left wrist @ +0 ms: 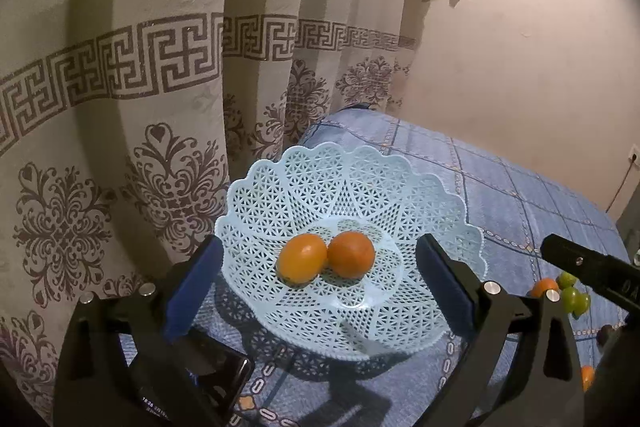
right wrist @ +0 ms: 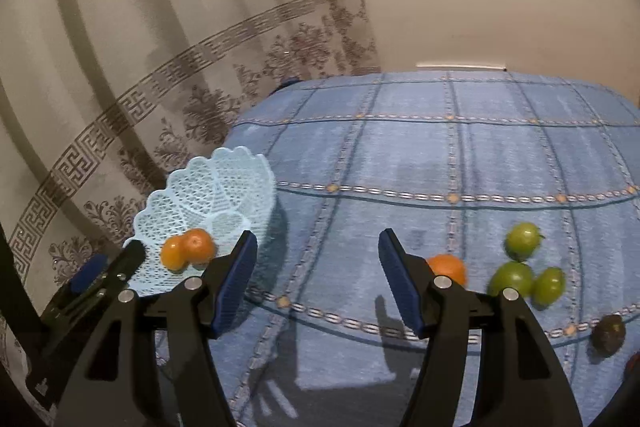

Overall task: Organize fruits
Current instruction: 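Move both open tools back toward the remaining fruit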

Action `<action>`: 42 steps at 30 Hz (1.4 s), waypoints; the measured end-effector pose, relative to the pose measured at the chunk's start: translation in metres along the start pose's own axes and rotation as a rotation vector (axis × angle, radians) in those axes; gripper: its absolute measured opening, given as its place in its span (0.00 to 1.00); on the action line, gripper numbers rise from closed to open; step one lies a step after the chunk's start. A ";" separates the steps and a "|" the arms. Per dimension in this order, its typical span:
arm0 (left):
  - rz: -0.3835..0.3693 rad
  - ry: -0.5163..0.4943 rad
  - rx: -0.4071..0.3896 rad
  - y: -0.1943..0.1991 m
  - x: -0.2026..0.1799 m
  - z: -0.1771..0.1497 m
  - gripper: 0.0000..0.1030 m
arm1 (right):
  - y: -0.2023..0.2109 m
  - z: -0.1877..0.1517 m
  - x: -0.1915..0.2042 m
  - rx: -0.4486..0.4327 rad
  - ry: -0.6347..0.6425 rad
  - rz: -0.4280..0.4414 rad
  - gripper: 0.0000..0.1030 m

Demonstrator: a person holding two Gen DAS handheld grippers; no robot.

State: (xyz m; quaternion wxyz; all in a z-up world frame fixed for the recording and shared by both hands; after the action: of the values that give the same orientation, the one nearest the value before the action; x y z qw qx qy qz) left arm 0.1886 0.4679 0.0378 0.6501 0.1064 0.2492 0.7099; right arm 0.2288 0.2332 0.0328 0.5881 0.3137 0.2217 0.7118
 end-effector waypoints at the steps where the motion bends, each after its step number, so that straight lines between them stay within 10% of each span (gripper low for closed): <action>1: 0.000 -0.004 -0.001 0.001 -0.002 0.001 0.96 | 0.001 0.000 -0.008 0.000 -0.009 -0.008 0.62; 22: -0.090 -0.161 0.038 0.000 -0.092 -0.005 0.96 | 0.020 -0.005 -0.160 0.012 -0.139 -0.152 0.62; 42: -0.239 -0.337 0.205 -0.053 -0.205 -0.049 0.96 | 0.011 -0.023 -0.207 0.044 -0.201 -0.149 0.62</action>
State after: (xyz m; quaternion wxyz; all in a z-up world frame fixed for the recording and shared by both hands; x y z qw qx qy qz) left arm 0.2387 0.2592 0.0052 0.7480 0.2587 0.2185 0.5709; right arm 0.2275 0.0298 -0.0143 0.6516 0.3790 0.2000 0.6259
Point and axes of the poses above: each gripper's, at about its wrist camera, not at the fingertips, and y roughly against the way its jaws point, x to its left, z to its top, the point moved 10 cm from there along -y, roughly the way its jaws point, and after that the axes turned 12 degrees about -z, right-handed, at the moved point
